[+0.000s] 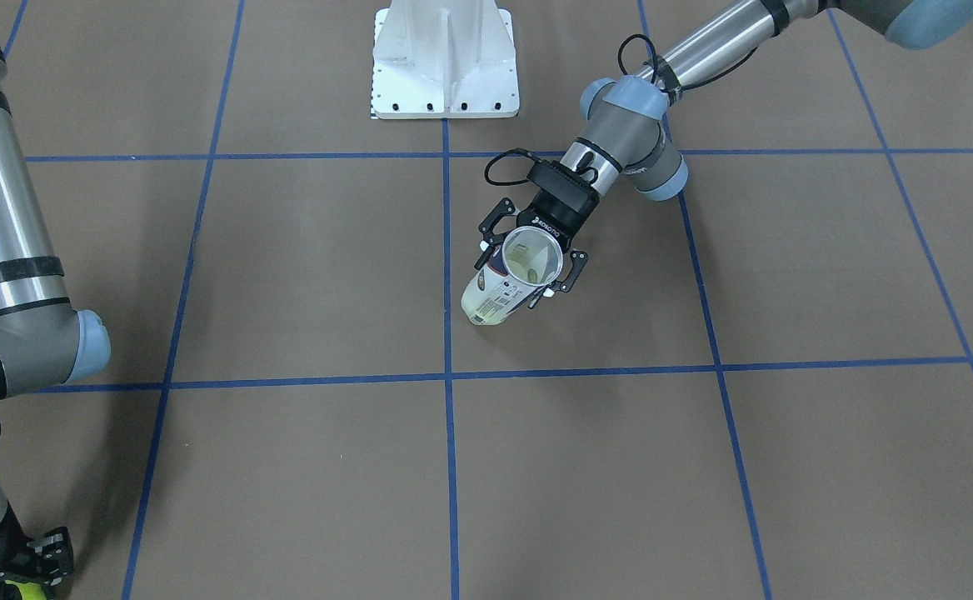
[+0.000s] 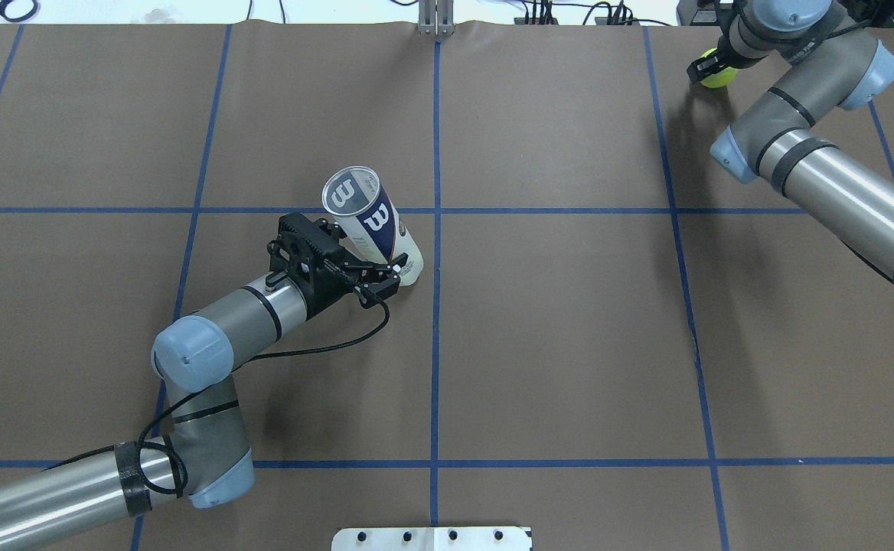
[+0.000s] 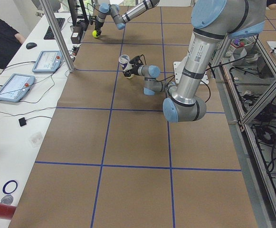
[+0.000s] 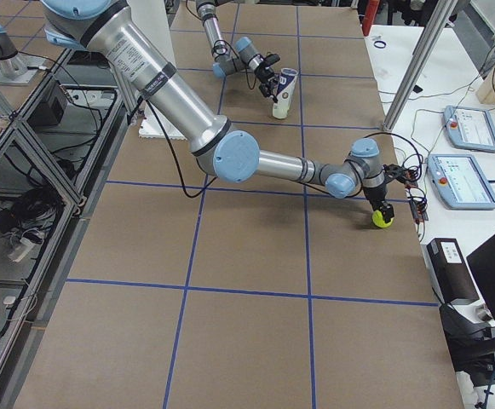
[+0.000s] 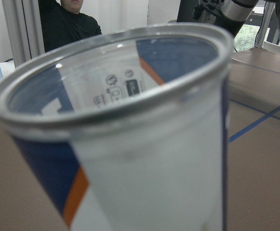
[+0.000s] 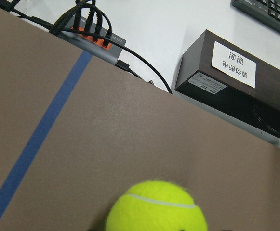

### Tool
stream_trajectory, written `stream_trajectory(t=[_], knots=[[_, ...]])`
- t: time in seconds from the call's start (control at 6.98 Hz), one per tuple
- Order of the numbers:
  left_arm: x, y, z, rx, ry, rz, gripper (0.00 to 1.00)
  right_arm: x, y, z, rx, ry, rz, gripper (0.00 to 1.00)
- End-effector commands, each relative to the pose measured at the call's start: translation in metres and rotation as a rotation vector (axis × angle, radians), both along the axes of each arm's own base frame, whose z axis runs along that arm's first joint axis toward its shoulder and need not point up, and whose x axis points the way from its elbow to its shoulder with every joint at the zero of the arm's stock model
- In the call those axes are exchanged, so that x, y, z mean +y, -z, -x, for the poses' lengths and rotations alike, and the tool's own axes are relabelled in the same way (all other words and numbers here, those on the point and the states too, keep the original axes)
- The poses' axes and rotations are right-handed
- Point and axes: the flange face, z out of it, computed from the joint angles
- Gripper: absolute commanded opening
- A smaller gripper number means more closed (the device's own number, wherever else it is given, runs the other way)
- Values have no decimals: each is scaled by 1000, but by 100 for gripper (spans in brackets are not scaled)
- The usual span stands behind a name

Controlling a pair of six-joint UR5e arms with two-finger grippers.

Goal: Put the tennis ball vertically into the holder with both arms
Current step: 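Close the right gripper on the farther yellow ball and lift it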

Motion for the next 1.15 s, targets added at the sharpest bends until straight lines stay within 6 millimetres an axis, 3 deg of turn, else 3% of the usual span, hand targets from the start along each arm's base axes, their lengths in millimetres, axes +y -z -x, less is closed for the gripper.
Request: stream_trajectory(t=[0.0, 0.14, 0.29, 0.43, 0.57, 0.72, 1.0], knots=[[-1, 1, 1, 3, 2, 0, 99, -11, 23, -6, -23, -6, -18, 0], [0, 4, 2, 6, -1, -4, 99, -24, 44, -30, -86, 0, -16, 0], [0, 4, 2, 6, -1, -4, 99, -31, 84, -49, -173, 5, -8, 0], [0, 6, 2, 9, -2, -5, 99, -26, 151, -50, -258, -17, 35, 0], [2, 4, 0, 4, -7, -3, 99, -6, 222, -50, -358, -3, 97, 0], [3, 6, -2, 6, -11, -4, 99, 14, 271, -53, -392, -20, 136, 0], [4, 16, -9, -4, -16, 0, 99, 38, 314, -55, -476, 5, 178, 0]])
